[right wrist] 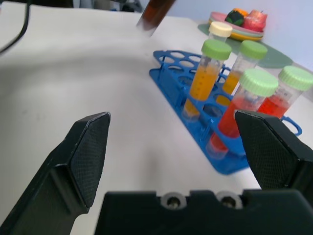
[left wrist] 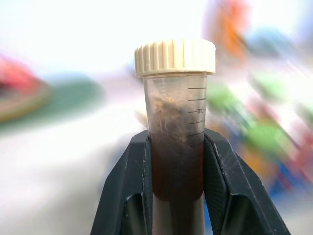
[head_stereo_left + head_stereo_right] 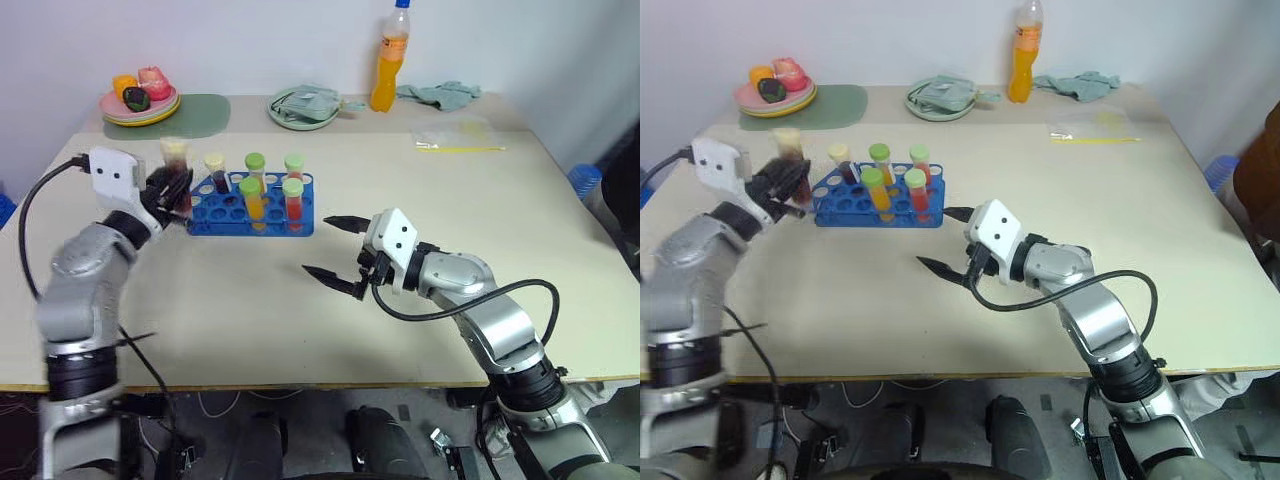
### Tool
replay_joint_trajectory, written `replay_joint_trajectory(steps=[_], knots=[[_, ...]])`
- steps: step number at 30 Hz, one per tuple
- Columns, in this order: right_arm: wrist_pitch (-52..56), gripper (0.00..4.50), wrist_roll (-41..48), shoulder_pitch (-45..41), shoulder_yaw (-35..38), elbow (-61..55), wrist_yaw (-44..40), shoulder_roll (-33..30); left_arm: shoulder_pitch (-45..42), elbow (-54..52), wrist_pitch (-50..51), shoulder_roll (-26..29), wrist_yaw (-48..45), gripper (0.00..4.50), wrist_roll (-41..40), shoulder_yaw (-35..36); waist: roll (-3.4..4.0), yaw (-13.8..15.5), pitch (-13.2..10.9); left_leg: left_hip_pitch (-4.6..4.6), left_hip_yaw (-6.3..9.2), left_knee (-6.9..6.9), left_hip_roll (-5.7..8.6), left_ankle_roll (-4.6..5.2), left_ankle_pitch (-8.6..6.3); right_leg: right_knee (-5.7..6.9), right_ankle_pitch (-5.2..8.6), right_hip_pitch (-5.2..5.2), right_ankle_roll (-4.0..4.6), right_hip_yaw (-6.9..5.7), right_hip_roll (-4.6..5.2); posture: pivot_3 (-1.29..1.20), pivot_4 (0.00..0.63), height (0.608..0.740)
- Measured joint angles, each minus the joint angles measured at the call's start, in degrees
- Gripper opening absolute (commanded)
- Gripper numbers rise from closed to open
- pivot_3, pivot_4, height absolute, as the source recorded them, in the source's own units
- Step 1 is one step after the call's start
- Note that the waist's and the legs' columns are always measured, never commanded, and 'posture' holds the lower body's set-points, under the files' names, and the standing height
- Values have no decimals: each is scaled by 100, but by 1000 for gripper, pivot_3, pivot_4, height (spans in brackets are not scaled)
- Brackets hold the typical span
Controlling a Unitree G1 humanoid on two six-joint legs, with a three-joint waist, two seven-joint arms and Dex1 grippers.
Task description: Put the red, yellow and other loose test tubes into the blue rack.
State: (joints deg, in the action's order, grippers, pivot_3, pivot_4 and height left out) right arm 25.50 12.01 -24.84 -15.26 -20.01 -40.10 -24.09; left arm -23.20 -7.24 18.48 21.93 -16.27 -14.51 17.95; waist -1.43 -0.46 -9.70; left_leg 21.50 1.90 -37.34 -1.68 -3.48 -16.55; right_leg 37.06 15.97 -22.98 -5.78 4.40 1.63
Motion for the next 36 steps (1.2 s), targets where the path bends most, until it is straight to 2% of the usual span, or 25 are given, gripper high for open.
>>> replay_joint_trajectory(steps=[2, 4, 7, 11, 18, 35, 36], knots=[[-36, 4500, -25, -7, -15, 51, 9, 71, -61, 415, -890, -508, 596, 774, 459, -171, 0, -6, 0, -3, -1, 1, 3, 0, 0, 2, -1, 0, 0, 0, 0, 0, 150, 740], [-58, 4500, -55, -26, -26, 96, 10, 119, -149, 924, -1610, -751, 894, 774, 797, -367, 0, -17, 0, -4, 0, 2, 3, 0, 0, 2, -2, 1, 2, 0, -3, 0, 150, 740], [-62, 4500, -62, -48, -36, 139, 9, 177, -271, 1656, -2501, -977, 1039, 774, 1061, -609, 0, -41, 0, -6, -1, 5, 2, 0, 0, 2, -2, -1, 2, 0, -7, 0, 150, 740], [-70, 4500, -80, -61, -38, 140, 10, 181, -425, 2431, -3164, -996, 1073, 774, 1186, -712, 0, -58, 0, -6, 0, 8, 2, 0, 0, 3, -2, -3, 2, 0, -10, 0, 150, 740], [-68, 4500, -117, -38, -27, 129, 77, 181, -528, 3154, -3630, -850, 1069, 774, 1271, -711, 0, -41, 0, -5, 0, 7, 2, 0, 0, 3, -2, -1, 1, -2, -9, 0, 150, 740], [-66, 4500, -117, 4, -16, 118, 145, 167, -847, 3915, -4033, -918, 1001, 774, 1246, -711, 0, -36, 0, -6, 2, 7, 2, 0, 0, 3, -2, 1, 1, -5, -9, 0, 150, 740], [-66, 4500, -117, 3, -16, 118, 145, 167, -847, 3937, -4040, -923, 991, 1273, 1231, -710, 0, -34, 0, -6, 2, 6, 2, 0, 0, 3, -2, 1, 1, -5, -9, 0, 150, 740]])
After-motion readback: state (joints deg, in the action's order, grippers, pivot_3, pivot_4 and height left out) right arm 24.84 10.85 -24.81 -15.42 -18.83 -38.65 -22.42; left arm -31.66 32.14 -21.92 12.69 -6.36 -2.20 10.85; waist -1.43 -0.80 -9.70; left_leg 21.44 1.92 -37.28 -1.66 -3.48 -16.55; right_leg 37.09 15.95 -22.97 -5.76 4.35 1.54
